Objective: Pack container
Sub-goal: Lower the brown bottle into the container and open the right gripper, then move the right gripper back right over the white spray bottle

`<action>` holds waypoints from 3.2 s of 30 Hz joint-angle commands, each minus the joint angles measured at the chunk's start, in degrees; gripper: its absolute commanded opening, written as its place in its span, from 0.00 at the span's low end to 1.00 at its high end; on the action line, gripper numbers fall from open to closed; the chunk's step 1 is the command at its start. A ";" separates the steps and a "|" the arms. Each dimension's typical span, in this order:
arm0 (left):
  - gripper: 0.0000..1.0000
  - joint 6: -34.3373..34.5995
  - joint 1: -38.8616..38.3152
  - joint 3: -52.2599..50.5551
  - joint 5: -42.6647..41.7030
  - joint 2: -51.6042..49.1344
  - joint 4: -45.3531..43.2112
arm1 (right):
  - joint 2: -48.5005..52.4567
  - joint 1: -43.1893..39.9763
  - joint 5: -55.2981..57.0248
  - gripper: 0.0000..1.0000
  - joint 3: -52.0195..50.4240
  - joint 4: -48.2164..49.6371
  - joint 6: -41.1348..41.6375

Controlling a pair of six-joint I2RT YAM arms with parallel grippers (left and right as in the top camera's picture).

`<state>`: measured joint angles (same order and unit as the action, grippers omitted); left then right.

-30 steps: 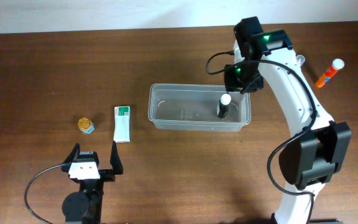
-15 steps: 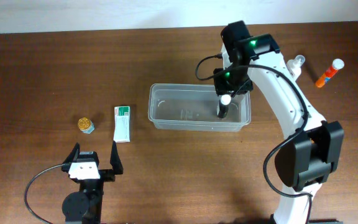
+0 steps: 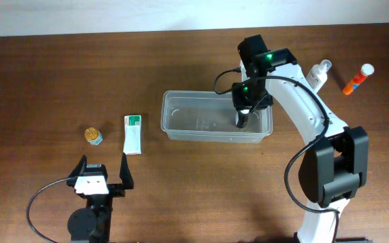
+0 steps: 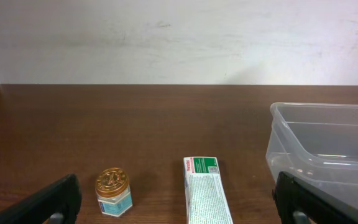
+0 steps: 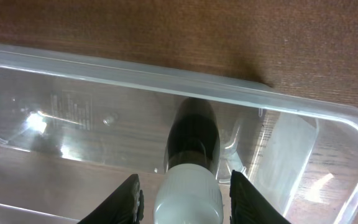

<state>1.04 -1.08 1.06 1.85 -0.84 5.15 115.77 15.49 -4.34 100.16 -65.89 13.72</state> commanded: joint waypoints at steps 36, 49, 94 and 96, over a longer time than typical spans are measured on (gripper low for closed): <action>1.00 -0.68 0.39 -0.22 -0.81 0.50 0.07 | 4.00 0.24 2.27 0.30 -7.28 5.29 1.79; 0.99 -0.66 0.39 -0.22 -0.81 0.50 0.07 | 3.98 -0.26 9.20 0.29 -7.69 5.49 1.60; 0.99 -0.68 0.39 -0.22 -0.81 0.50 0.07 | 2.86 -3.96 12.83 0.54 21.62 -16.15 -1.46; 0.99 -0.68 0.39 -0.22 -0.81 0.50 0.07 | 2.86 -4.90 14.16 0.63 24.04 -17.99 -1.46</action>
<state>1.04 -1.08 1.06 1.85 -0.84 5.13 119.22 12.45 5.54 120.07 -82.37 12.86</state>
